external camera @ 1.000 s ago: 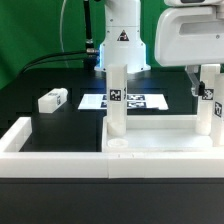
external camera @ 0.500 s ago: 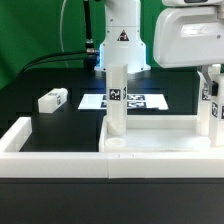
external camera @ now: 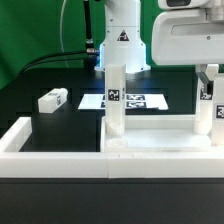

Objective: Assemble desk

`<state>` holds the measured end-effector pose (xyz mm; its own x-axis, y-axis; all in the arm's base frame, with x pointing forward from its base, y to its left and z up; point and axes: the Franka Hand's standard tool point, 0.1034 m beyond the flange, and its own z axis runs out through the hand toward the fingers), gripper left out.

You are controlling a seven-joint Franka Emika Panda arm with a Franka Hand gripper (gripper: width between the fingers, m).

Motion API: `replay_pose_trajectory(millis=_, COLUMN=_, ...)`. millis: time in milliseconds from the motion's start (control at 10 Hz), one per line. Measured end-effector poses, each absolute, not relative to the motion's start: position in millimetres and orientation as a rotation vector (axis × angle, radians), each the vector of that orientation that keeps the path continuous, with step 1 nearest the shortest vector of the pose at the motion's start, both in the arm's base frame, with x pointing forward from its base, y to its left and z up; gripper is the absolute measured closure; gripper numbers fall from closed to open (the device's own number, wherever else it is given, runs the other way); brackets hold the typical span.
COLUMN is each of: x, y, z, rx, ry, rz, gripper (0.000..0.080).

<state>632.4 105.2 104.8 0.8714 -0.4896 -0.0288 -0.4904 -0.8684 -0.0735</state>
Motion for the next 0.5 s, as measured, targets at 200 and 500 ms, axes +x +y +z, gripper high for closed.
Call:
replay_pose_trajectory(millis=200, x=632.3, y=106.0, z=104.5, rx=-2.868, ry=1.053, rz=0.037, gripper=0.0512)
replay_pose_trajectory(millis=500, x=632.5, y=106.6, z=104.4, rx=-2.754, ry=1.324, rz=0.048, gripper=0.0512)
